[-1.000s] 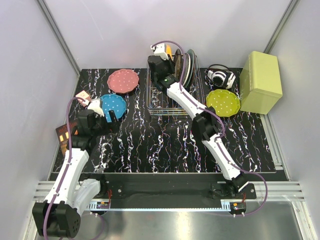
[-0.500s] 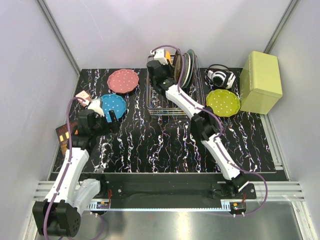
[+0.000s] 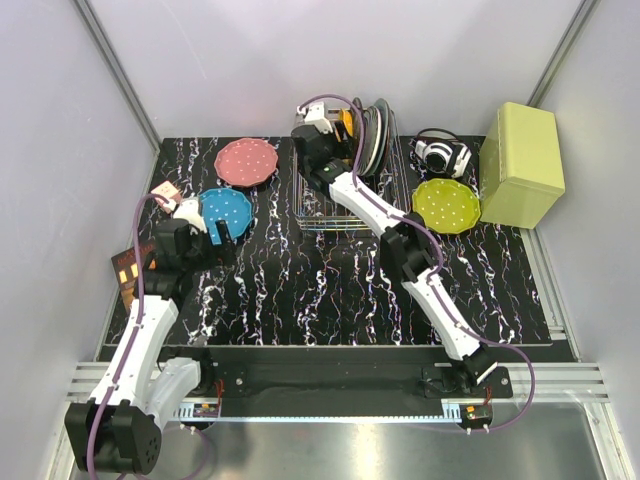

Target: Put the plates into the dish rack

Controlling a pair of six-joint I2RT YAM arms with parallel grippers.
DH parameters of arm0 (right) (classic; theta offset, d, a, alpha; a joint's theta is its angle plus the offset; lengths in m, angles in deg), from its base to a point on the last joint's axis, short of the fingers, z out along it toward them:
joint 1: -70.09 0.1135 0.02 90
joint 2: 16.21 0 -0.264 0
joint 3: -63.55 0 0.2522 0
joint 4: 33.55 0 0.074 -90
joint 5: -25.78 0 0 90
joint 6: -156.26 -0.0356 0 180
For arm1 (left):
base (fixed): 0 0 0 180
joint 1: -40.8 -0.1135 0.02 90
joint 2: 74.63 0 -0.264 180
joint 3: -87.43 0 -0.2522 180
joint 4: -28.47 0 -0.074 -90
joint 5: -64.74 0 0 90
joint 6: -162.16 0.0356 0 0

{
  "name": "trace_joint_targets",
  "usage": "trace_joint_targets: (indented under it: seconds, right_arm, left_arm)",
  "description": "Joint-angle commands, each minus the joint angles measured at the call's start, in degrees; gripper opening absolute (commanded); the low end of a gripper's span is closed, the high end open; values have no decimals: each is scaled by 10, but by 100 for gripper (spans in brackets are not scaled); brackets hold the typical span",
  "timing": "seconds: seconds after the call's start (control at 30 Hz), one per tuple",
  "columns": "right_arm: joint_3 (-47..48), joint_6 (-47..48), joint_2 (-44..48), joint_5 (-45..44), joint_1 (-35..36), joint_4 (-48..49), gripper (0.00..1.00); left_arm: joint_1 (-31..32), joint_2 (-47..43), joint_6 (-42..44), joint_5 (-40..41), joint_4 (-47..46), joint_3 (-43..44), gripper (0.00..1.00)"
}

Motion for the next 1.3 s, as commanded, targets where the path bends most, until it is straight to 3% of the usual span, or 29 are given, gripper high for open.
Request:
trace_joint_targets:
  seconds: [0.0,0.17,0.23,0.33,0.37,0.4,0.47,0.6,0.73,0.87,1.27]
  right_arm:
    - [-31,42,114,-6,19,23,72]
    - [-100,53,199,-5,45,6,78]
    - [-152,13,255,25,56,-57,83]
    - [-198,-48,331,244,65,-235,99]
    - [-216,-58,352,349,65,-262,100]
    - [-264,-61,391,398,64,-285,100]
    - [-324,-47,431,505,65,-280,100]
    - [-435,-66,488,502,65,-238,100]
    - [-462,-69,504,482,65,-225,100]
    - [-482,-60,517,480,64,-221,100]
    - [-552,-98,561,516,55,-224,100]
  left_arm:
    - [-4,11,49,103,-35,20,99]
    - [-5,106,246,58,-30,86,99]
    - [-4,151,301,47,-32,100,98]
    - [-3,229,384,80,-33,122,83]
    - [-5,246,413,76,-33,129,80]
    - [-6,260,425,70,-34,135,78]
    - [-5,289,444,58,-38,151,82]
    - [-4,332,463,18,-33,182,78]
    - [-4,380,466,-4,-30,210,75]
    - [5,417,462,-40,-16,228,64]
    - [56,501,433,-39,20,258,60]
